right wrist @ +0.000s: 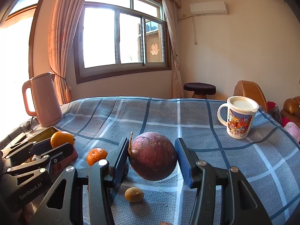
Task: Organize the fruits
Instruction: 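Lift the orange with the left tool while the right tool lifts the purple fruit toward the tin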
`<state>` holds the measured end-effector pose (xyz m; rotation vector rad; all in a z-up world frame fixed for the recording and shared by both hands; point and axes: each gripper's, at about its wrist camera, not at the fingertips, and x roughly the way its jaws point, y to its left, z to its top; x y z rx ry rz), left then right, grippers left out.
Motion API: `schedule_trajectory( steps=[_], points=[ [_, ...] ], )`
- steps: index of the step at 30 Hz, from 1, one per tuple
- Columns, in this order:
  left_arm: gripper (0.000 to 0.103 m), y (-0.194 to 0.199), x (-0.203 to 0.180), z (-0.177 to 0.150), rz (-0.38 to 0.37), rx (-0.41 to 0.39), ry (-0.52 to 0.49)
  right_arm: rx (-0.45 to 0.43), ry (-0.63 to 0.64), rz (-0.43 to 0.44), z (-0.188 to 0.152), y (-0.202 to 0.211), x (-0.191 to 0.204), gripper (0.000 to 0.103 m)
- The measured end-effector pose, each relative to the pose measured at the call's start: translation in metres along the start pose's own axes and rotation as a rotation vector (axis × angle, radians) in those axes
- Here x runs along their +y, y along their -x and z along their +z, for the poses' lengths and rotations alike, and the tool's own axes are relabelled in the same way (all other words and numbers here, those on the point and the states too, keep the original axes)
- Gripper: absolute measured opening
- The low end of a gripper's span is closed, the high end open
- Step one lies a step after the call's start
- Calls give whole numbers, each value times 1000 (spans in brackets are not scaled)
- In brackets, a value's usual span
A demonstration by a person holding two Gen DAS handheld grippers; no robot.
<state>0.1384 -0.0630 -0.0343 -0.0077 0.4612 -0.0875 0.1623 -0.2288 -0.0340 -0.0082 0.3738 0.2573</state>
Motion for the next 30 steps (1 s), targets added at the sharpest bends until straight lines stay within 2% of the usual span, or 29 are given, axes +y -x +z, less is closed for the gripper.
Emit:
schedule_trajectory(
  steps=[13, 30],
  points=[
    [39, 10, 0, 0, 10, -50, -9, -74, 22, -8, -1, 14, 4, 52],
    [39, 21, -3, -2, 26, -110, -22, -95, 28, -1, -1, 19, 6, 52]
  ],
)
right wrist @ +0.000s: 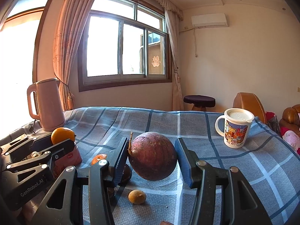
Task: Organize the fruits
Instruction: 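Lift the orange with the left tool while the right tool lifts the purple fruit toward the tin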
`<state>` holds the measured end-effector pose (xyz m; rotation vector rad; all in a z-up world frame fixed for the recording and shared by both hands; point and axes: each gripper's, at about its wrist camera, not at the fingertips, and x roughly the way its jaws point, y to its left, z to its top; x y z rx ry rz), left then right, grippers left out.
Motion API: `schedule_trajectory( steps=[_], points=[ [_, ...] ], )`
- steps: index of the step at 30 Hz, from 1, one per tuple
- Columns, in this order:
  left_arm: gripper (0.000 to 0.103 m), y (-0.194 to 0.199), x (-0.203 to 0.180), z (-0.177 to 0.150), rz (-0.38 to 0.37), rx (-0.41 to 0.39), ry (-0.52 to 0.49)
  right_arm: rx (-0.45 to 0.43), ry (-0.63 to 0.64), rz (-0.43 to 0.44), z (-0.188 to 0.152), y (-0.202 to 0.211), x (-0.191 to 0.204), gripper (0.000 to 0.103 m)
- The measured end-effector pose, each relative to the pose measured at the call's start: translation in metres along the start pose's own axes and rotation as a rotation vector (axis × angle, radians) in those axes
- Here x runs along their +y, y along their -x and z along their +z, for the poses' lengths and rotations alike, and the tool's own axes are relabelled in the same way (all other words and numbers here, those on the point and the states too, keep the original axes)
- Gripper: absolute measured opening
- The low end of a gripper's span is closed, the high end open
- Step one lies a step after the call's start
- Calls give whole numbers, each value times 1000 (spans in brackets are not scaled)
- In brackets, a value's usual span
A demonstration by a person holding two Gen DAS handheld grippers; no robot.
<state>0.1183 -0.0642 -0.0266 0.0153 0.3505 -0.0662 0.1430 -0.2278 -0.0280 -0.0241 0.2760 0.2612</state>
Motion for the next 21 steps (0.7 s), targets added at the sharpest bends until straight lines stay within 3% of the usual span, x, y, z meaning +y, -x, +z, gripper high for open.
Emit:
schedule_trajectory(
  steps=[21],
  points=[
    [39, 4, 3, 1, 0, -7, 5, -5, 12, 3, -2, 7, 5, 52]
  ],
)
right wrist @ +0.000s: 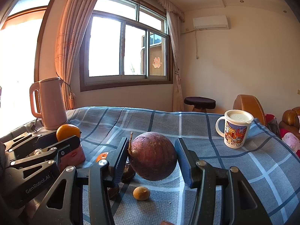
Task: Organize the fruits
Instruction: 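Lift the orange with the left tool while the right tool lifts the purple fruit toward the tin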
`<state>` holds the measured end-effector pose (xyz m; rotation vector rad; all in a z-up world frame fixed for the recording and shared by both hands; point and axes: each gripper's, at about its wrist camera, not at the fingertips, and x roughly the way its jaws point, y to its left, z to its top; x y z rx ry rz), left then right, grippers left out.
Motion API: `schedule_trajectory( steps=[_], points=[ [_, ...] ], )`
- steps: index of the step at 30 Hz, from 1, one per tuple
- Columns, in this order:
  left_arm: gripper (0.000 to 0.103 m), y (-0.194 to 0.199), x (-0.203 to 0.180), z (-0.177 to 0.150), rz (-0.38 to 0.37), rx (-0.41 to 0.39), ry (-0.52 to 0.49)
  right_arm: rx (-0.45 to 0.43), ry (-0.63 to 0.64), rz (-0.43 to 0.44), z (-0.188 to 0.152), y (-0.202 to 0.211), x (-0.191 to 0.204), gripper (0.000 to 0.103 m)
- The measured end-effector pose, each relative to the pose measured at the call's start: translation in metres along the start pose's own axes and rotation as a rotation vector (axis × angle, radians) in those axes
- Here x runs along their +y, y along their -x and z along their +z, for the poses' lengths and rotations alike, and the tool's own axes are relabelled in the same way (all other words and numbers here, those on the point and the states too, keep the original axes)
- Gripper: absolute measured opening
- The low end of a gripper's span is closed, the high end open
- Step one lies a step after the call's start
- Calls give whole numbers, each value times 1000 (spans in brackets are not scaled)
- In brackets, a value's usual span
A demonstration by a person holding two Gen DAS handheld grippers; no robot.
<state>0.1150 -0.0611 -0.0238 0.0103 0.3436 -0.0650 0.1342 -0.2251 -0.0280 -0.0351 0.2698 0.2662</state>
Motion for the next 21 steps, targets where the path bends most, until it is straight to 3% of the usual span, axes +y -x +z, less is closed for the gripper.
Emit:
schedule_trajectory(
  steps=[21],
  points=[
    [39, 14, 35, -6, 52, 8, 39, 36, 39, 68, 1, -11, 42, 52]
  ],
)
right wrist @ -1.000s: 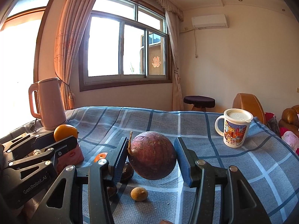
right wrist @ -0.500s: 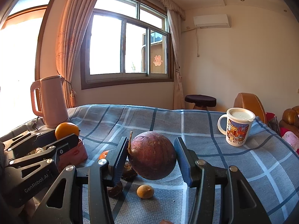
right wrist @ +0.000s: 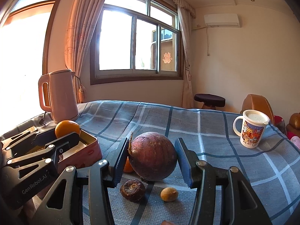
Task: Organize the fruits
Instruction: 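Lift the orange with the left tool while the right tool lifts the purple fruit toward the tin, then lower the orange into the tin with the left tool while the right tool lowers the purple fruit in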
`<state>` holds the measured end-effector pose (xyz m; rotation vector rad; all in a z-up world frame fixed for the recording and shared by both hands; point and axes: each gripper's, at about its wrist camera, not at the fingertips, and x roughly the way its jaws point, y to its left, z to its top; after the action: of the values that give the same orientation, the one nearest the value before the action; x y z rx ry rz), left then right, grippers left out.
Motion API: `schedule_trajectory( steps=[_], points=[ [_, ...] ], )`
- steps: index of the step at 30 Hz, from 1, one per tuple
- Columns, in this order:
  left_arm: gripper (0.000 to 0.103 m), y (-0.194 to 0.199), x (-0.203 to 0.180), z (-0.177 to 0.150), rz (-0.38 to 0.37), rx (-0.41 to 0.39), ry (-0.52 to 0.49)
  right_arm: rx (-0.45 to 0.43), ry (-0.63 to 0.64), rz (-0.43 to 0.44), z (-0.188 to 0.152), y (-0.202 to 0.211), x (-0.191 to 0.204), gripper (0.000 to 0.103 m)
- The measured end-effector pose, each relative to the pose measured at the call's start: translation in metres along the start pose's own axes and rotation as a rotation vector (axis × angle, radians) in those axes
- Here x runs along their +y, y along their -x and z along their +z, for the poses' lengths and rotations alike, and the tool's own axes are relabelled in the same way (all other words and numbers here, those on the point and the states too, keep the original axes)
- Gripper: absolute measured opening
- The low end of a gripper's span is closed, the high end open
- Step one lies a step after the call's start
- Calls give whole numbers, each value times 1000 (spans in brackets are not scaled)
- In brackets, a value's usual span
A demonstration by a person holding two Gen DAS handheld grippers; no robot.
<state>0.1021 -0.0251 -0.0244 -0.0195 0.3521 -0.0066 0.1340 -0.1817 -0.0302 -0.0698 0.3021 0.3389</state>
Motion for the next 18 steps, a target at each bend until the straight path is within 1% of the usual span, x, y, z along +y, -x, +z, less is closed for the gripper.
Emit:
schedule_trajectory(
  steps=[18],
  points=[
    [39, 7, 33, -3, 47, 8, 44, 12, 51, 65, 4, -12, 37, 52]
  ],
)
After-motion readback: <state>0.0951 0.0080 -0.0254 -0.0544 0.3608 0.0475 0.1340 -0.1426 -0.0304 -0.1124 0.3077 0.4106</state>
